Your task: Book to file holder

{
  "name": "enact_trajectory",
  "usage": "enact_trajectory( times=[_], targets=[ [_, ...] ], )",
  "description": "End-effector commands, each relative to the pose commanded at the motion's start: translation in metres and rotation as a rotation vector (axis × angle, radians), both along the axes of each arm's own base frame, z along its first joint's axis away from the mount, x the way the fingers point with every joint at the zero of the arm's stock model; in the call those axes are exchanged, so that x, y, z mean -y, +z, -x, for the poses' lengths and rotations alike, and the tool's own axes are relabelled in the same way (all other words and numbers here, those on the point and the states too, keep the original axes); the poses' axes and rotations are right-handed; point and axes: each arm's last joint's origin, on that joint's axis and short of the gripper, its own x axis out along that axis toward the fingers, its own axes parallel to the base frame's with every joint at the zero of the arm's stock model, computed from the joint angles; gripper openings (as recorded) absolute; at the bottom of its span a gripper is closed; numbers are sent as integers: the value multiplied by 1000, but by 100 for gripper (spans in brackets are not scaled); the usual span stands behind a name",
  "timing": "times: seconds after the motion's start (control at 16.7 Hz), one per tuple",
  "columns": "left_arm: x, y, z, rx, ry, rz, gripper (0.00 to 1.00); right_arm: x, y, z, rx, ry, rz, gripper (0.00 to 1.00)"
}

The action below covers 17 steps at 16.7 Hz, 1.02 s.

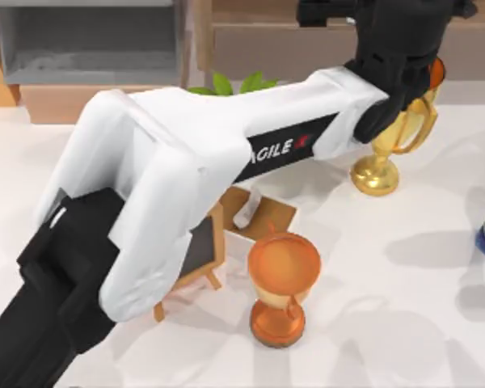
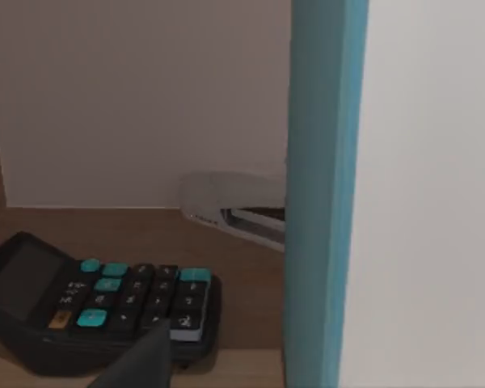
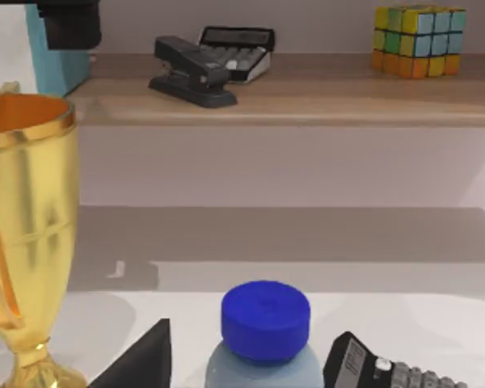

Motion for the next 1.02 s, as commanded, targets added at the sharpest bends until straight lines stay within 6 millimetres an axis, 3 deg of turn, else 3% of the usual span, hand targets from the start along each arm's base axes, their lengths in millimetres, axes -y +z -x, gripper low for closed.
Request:
enact_trajectory(
  times=[1.02],
  targets=[
    [0, 0, -20, 0, 0, 0, 100, 0, 0, 0, 0, 0, 0, 100]
  ],
)
